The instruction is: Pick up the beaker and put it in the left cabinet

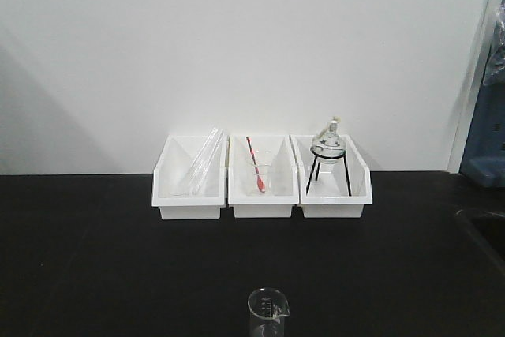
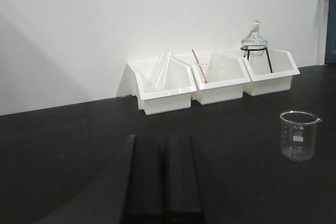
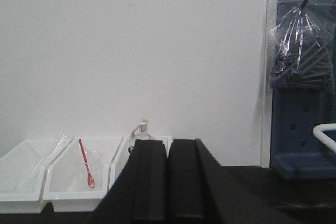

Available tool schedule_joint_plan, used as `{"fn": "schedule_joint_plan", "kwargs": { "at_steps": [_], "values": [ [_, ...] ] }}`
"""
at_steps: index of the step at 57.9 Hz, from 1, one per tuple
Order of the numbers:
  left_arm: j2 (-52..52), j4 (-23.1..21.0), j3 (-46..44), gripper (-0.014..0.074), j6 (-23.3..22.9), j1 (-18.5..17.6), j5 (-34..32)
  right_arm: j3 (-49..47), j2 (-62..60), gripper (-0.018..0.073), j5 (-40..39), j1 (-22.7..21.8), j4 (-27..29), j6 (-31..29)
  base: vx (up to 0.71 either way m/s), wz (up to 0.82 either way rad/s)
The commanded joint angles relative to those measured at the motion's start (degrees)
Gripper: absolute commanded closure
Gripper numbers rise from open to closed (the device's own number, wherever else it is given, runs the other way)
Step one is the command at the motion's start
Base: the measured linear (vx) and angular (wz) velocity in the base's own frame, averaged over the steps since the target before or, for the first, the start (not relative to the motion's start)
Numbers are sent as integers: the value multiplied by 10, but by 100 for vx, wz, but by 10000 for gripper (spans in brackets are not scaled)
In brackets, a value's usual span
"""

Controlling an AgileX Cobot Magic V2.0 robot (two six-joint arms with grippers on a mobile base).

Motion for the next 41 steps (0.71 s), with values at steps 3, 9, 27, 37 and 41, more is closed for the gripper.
{"fn": "schedule_joint_plan", "kwargs": {
  "at_steps": [3,9,27,37,41],
  "values": [
    [-11,-5,9,596,-2,-3,-48,-28,59,568,-74,-1,0,-5,0,0],
    [-11,-5,9,596,-2,-3,-48,-27,96,564,-81,-1,2,3,0,0],
    [-11,-5,9,596,-2,-3,-48,-27,121,454,-86,-1,2,10,0,0],
    [-11,-5,9,596,-2,-3,-48,-27,121,253,-105,-1,2,11,0,0],
    [-11,-5,9,596,-2,-3,-48,-27,121,146,-113,-1,2,11,0,0]
  ]
}}
